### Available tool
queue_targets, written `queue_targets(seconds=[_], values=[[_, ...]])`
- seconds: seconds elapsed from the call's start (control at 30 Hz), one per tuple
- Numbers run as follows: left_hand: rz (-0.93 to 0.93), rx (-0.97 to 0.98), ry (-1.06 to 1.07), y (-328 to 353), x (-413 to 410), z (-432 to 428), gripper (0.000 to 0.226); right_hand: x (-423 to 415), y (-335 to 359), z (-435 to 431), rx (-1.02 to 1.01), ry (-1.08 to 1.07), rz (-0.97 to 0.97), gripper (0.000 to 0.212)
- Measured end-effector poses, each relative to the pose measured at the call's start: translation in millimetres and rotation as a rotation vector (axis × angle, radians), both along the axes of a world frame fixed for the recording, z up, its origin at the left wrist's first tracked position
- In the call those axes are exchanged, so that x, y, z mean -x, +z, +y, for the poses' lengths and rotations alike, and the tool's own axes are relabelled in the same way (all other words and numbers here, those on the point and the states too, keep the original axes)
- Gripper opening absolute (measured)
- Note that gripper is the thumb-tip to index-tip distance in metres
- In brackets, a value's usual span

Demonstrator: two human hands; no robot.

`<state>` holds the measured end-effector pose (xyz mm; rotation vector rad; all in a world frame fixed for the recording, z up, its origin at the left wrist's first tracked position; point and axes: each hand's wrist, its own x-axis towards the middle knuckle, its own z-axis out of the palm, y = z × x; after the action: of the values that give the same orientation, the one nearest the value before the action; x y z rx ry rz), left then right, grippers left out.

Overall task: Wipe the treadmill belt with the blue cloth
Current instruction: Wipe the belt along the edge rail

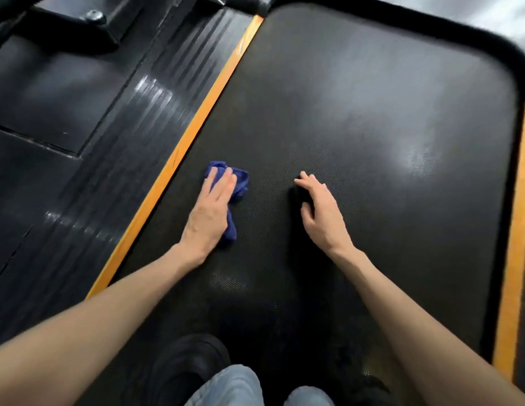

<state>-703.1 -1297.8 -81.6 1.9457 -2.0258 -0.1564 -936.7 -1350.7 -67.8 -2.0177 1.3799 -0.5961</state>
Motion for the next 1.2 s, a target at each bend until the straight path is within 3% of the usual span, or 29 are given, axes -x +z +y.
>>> queue_targets(seconds=[0.1,0.2,0.33,0.43,0.5,0.67,0.8,0.87,1.0,1.07,1.13,1.2], values=[[-0.036,0.03,0.009,-2.4,17.9,5.8,0.058,17.9,8.6,-1.1,-0.029,-0.261,-0.121,0.047],[-0.059,0.017,-0.208,-2.6,57.9,27.0,0.053,57.6,5.9,-1.7,0.0,-0.51,-0.058,0.044],[-0.163,0.035,-0.762,1.6,133.0,74.8,0.048,85.3,-2.1,12.4,0.028,-0.493,-0.024,0.047],[-0.205,-0.015,-0.916,9.6,132.3,62.7,0.047,88.3,0.4,15.9,0.019,-0.477,-0.037,0.049],[-0.232,-0.014,-0.906,10.9,118.9,34.2,0.048,94.9,3.6,16.3,0.016,-0.528,-0.017,0.049],[-0.353,0.042,-0.522,9.5,85.5,-83.3,0.048,135.3,11.8,47.4,-0.049,-0.741,0.102,0.053],[-0.44,-0.074,-0.473,7.9,96.9,-124.4,0.048,167.6,25.2,89.0,-0.206,-0.85,0.16,0.054],[-0.573,-0.066,-0.545,14.5,115.1,-116.2,0.048,169.4,27.3,113.2,-0.277,-0.756,0.216,0.056],[-0.37,0.052,-0.802,16.4,156.4,-60.3,0.049,184.1,38.5,115.7,-0.472,-0.51,0.356,0.059],[-0.221,-0.053,-0.908,22.9,181.4,-16.2,0.047,189.1,46.9,110.0,-0.563,-0.467,0.43,0.061],[-0.114,-0.092,-1.026,22.2,192.1,6.7,0.046,181.9,51.7,114.3,-0.544,-0.48,0.476,0.066],[-0.133,-0.074,-1.069,18.0,196.5,2.4,0.045,177.8,51.3,122.6,-0.459,-0.512,0.489,0.068]])
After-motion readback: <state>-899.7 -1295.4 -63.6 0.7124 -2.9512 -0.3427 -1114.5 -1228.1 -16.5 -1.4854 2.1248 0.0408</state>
